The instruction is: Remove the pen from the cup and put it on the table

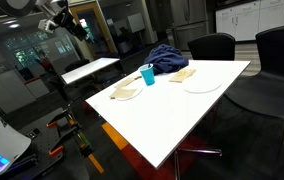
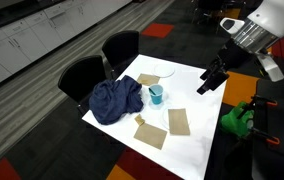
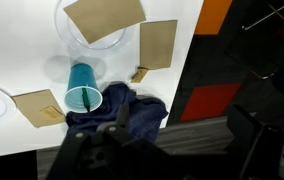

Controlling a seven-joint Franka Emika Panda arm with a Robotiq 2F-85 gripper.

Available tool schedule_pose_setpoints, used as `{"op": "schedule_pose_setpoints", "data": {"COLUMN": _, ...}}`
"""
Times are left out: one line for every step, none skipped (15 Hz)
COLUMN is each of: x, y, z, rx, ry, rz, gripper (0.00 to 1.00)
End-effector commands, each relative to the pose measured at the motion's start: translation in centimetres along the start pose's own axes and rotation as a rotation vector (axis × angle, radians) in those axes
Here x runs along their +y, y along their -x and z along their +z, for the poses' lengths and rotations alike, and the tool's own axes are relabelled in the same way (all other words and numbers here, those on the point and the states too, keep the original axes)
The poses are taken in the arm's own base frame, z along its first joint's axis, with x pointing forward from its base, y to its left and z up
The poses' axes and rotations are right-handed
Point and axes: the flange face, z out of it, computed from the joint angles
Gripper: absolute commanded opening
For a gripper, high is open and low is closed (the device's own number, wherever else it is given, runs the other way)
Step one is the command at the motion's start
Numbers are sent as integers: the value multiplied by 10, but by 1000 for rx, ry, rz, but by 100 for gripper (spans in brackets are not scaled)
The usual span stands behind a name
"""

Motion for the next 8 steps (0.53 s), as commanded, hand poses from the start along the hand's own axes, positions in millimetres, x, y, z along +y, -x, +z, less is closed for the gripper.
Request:
{"op": "schedule_pose_setpoints", "data": {"x": 19, "y": -30, "z": 26, "rx": 17, "ry": 37, "rz": 24, "gripper": 100}}
{"op": "schedule_pose_setpoints", "data": {"x": 25, "y": -36, "z": 33, "rx": 19, "ry": 48, "rz": 33, "gripper": 100}}
{"op": "schedule_pose_setpoints", "data": {"x": 31, "y": -42, "z": 40, "rx": 20, "ry": 58, "rz": 38, "gripper": 100}}
{"op": "schedule_pose_setpoints", "data": {"x": 36, "y": -47, "z": 47, "rx": 22, "ry": 69, "rz": 40, "gripper": 100}}
{"op": "schedule_pose_setpoints", "data": {"x": 42, "y": -52, "z": 55, "rx": 27, "ry": 81, "rz": 39, "gripper": 100}}
{"op": "schedule_pose_setpoints", "data": {"x": 46, "y": -56, "z": 62, "rx": 23, "ry": 84, "rz": 37, "gripper": 100}}
{"op": "schedule_pose_setpoints", "data": {"x": 51, "y": -60, "z": 70, "rx": 25, "ry": 92, "rz": 37, "gripper": 100}}
{"op": "schedule_pose_setpoints", "data": {"x": 54, "y": -63, "z": 77, "rx": 27, "ry": 93, "rz": 40, "gripper": 100}}
